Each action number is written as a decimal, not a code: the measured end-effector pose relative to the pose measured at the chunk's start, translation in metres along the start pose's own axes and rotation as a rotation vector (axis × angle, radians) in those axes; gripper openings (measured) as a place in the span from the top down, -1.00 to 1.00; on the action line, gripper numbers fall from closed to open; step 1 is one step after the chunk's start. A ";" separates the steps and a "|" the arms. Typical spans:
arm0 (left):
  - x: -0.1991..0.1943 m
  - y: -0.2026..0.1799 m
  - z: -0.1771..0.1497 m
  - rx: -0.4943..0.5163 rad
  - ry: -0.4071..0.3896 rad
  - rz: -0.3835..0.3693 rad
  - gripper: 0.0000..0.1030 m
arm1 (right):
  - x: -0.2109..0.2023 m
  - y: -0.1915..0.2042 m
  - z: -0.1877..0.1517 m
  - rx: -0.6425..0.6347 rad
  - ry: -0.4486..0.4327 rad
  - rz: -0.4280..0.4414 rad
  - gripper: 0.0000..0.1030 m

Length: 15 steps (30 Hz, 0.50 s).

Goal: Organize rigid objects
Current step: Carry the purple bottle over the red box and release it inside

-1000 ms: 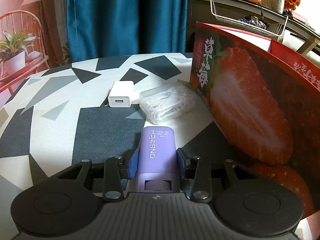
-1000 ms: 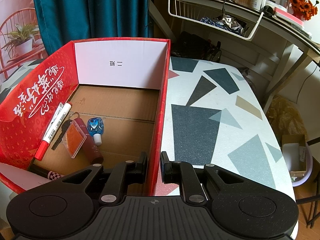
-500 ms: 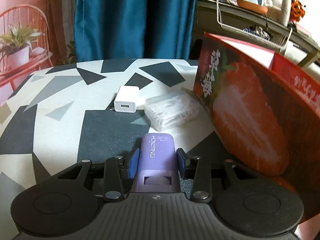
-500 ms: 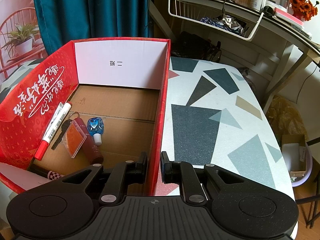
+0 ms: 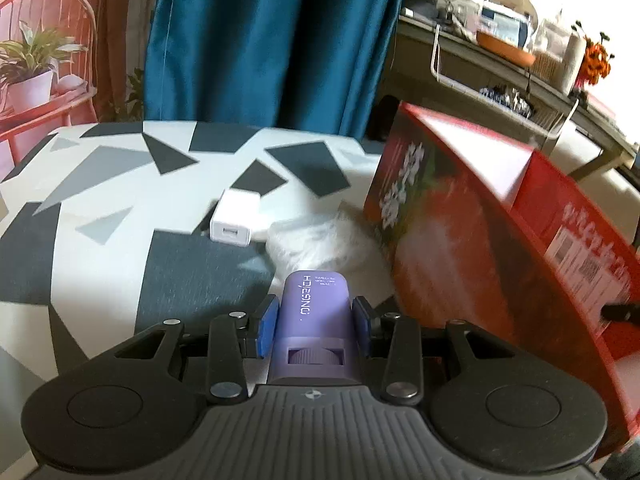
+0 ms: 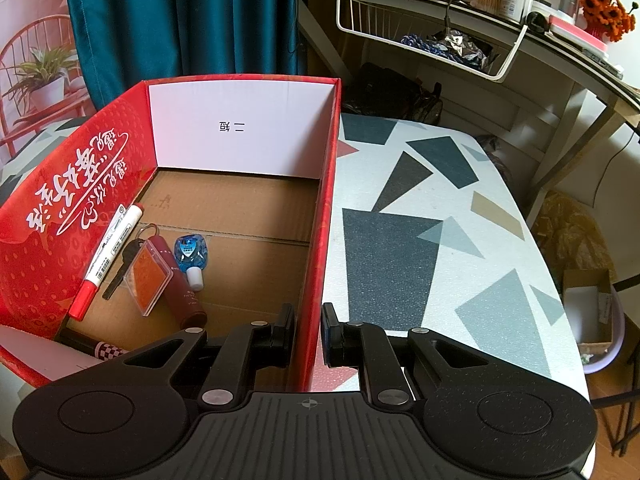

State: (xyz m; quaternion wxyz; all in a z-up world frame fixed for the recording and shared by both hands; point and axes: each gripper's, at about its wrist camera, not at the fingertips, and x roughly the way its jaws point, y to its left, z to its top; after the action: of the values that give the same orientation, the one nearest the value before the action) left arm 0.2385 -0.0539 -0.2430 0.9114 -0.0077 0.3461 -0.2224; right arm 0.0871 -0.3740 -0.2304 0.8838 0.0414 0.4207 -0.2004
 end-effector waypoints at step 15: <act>-0.020 -0.074 0.079 0.126 -0.130 -0.164 0.18 | 0.001 0.001 0.000 -0.002 0.004 -0.006 0.74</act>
State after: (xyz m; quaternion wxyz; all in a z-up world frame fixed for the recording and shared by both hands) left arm 0.2454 -0.1233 -0.1576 0.9094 0.0067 0.2697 -0.3167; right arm 0.0881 -0.3736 -0.2308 0.8825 0.0394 0.4228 -0.2025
